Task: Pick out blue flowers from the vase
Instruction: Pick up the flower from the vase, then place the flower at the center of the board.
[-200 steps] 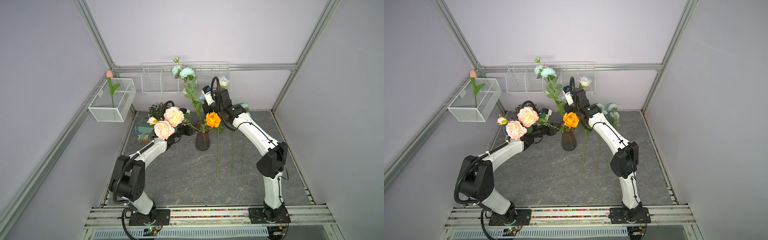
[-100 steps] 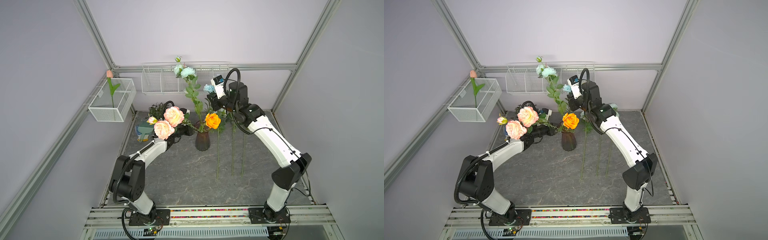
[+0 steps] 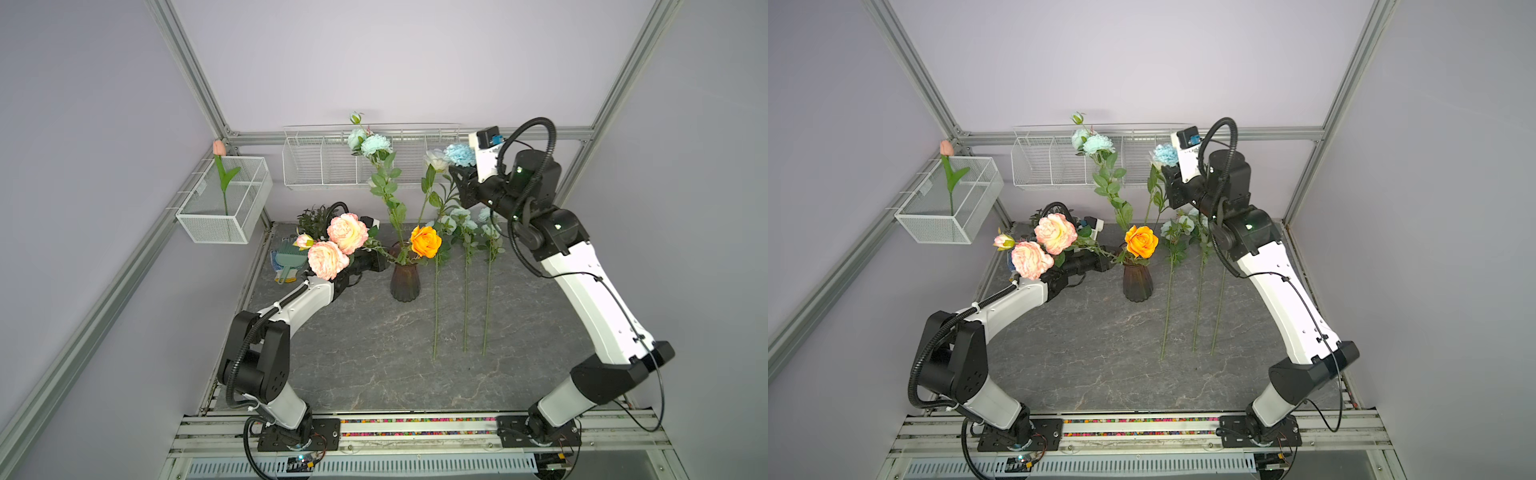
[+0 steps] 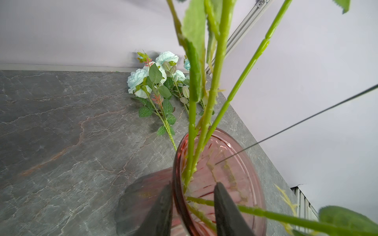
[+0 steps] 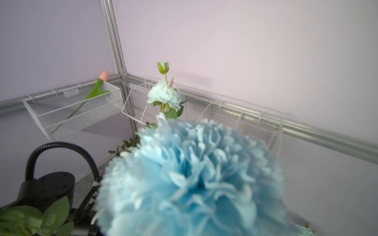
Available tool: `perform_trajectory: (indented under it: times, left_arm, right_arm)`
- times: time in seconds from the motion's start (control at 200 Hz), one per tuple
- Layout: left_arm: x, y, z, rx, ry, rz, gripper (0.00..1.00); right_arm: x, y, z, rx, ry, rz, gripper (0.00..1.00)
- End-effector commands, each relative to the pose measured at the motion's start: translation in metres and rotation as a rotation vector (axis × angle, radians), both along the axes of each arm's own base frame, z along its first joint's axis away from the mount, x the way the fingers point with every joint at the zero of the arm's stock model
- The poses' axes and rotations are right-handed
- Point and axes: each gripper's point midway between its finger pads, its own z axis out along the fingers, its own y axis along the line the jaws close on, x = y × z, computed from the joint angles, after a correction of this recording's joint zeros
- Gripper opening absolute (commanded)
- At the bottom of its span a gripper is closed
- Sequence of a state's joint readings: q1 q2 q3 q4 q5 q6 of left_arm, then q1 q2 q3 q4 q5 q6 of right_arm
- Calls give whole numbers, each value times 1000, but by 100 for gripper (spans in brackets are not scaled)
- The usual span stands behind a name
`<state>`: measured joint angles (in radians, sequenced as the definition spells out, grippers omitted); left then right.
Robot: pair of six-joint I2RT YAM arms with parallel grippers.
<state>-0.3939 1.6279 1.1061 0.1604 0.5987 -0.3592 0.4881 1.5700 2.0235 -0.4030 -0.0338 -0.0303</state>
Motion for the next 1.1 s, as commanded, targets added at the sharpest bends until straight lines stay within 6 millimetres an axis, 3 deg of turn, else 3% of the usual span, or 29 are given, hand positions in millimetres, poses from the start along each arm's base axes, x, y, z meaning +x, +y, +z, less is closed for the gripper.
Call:
perform_trajectory:
  times: [0.0,0.25,0.385,0.535,0.56,0.825,1.095]
  left_arm:
    - [-3,1,-9,19,14,0,36]
    - [-3,2,-12,32,16,0,36]
    - [-2,1,-15,30,22,-3,36]
    - [0,-1,-14,22,20,-8,36]
    - [0,-1,-15,22,21,-10,36]
    - [-3,1,-14,28,23,-8,36]
    - [-2,6,-9,27,16,3,36]
  right_arm:
    - [-23,-34,31,9,-59,-69,20]
    - [-54,-106,59,32,-69,-247,20]
    - [-55,-131,45,28,16,-312,20]
    - [-40,-142,-5,29,200,-324,21]
    - [-36,-154,-13,36,227,-349,21]
    - [-7,-190,-148,76,531,-443,20]
    - [34,-217,-232,73,729,-469,20]
